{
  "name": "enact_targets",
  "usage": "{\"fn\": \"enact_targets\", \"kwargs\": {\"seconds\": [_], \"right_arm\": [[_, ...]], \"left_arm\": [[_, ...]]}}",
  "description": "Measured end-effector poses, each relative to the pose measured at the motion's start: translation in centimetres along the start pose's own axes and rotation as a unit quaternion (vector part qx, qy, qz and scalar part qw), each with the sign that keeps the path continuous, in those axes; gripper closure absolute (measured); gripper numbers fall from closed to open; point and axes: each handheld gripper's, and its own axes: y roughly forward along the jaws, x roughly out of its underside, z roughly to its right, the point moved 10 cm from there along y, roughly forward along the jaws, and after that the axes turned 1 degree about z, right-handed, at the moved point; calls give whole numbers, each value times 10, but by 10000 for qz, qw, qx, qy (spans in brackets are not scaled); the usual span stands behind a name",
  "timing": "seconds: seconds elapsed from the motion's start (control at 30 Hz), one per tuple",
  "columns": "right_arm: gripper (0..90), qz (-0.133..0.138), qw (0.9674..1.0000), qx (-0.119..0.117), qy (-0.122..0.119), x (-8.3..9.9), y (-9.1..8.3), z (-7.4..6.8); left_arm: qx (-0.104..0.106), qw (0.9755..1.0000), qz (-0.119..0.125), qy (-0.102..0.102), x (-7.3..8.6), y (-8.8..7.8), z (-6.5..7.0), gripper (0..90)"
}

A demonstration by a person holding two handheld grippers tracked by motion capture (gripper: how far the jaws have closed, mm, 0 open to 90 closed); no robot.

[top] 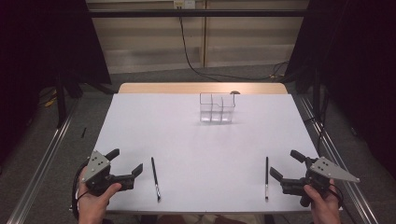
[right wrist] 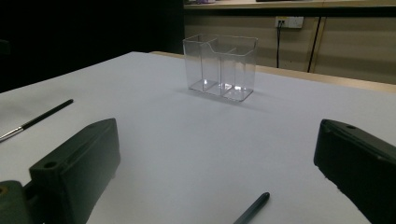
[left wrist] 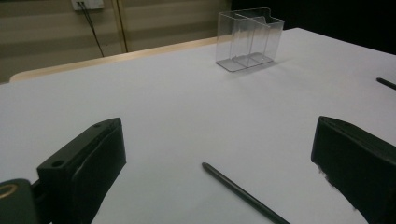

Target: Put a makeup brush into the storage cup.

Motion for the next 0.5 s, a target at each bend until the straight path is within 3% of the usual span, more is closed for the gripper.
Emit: {"fn": "enact_targets", "kwargs": {"seconds": [0.1,0.2,0.5], "right_arm": [[0,-42,10000,-44,2,1,1,-1],[0,-46,10000,-54,19,0,2,-2],[0,-56,10000,-72,-10,1,5,-2]], "left_arm": [[32,9999,-110,119,-4,3,0,29],[166,9995,-241,107,-5,8,3,29],[153,9972,-717,127,-5,22,6,29]]}}
